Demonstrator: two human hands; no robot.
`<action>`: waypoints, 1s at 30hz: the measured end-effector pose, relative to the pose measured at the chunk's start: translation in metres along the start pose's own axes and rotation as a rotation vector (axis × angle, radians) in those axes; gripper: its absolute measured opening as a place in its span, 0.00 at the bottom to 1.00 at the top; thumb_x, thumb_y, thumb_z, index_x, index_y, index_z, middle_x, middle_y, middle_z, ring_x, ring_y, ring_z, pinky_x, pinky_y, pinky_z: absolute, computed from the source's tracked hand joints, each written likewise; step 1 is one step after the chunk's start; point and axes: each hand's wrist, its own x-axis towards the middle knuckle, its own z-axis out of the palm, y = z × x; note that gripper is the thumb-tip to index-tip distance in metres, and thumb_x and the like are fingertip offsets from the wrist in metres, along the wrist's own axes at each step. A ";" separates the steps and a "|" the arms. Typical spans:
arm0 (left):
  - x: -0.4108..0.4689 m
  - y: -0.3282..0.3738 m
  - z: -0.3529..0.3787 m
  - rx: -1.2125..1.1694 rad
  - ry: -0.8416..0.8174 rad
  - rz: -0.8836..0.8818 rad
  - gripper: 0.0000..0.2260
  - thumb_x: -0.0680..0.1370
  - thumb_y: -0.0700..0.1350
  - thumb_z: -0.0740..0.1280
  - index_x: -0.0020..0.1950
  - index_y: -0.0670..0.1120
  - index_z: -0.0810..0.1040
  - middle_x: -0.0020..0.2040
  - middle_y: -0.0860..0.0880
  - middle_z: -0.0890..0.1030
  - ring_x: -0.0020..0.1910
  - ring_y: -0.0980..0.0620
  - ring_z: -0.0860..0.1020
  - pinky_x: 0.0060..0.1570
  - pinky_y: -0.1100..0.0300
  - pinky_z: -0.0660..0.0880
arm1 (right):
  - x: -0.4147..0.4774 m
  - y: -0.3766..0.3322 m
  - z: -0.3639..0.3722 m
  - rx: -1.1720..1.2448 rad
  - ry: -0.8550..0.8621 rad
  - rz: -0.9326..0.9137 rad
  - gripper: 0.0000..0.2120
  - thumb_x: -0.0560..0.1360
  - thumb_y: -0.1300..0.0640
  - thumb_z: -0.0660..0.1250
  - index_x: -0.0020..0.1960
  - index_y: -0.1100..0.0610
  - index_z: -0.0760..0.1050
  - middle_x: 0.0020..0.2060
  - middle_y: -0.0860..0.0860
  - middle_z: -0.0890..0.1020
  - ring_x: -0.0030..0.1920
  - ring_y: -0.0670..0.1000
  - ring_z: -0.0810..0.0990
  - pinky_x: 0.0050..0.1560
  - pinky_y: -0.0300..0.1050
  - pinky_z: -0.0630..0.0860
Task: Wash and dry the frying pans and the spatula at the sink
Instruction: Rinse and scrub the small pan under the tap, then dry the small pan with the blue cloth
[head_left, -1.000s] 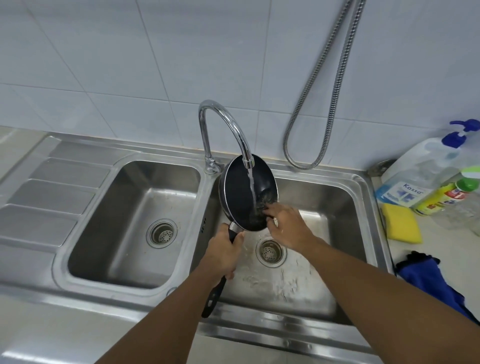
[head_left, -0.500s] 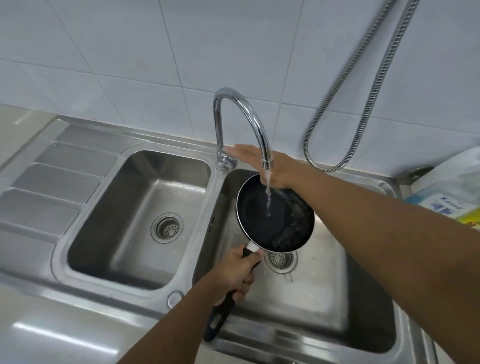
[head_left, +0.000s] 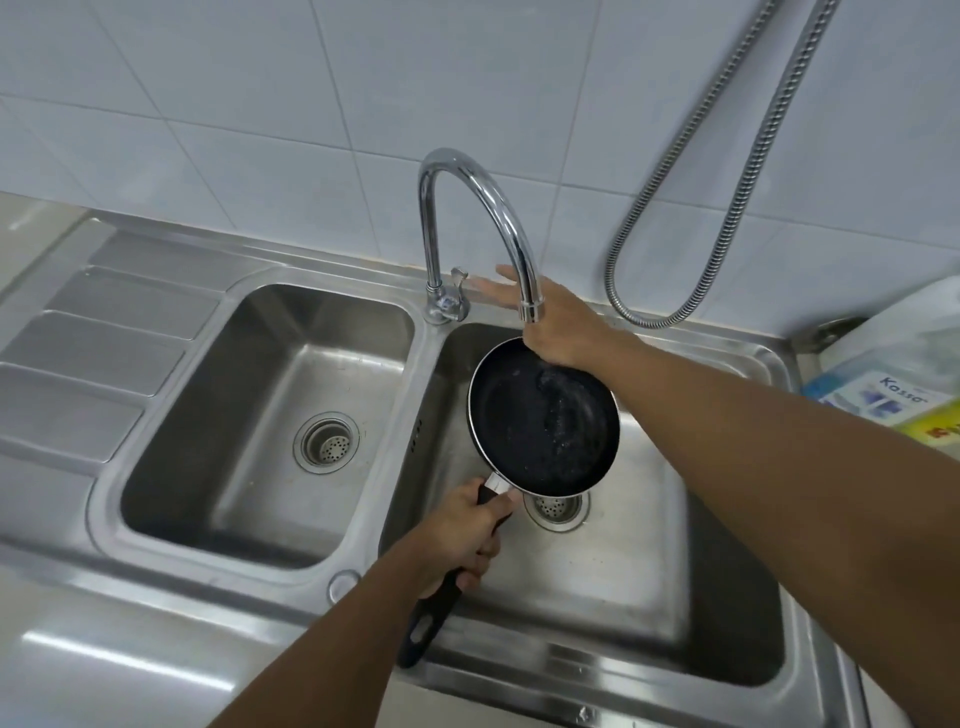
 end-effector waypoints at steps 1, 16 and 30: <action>0.000 0.000 0.001 0.005 0.011 0.007 0.12 0.84 0.57 0.63 0.54 0.49 0.69 0.30 0.51 0.64 0.23 0.55 0.60 0.22 0.63 0.59 | -0.010 0.004 -0.001 0.036 0.069 0.004 0.39 0.71 0.70 0.57 0.77 0.44 0.65 0.71 0.51 0.71 0.69 0.54 0.72 0.69 0.52 0.70; -0.006 0.011 0.027 0.613 0.334 0.280 0.07 0.84 0.45 0.62 0.61 0.50 0.70 0.50 0.41 0.80 0.42 0.43 0.78 0.34 0.52 0.79 | -0.224 0.059 0.036 0.166 0.290 0.469 0.25 0.74 0.70 0.60 0.67 0.54 0.77 0.61 0.53 0.80 0.62 0.55 0.78 0.66 0.52 0.75; -0.033 0.014 0.096 0.909 0.501 0.330 0.10 0.85 0.49 0.59 0.65 0.48 0.66 0.51 0.43 0.80 0.47 0.42 0.79 0.44 0.48 0.77 | -0.329 0.078 0.018 -0.151 0.222 0.391 0.25 0.73 0.64 0.67 0.69 0.54 0.74 0.66 0.54 0.75 0.66 0.58 0.74 0.68 0.52 0.72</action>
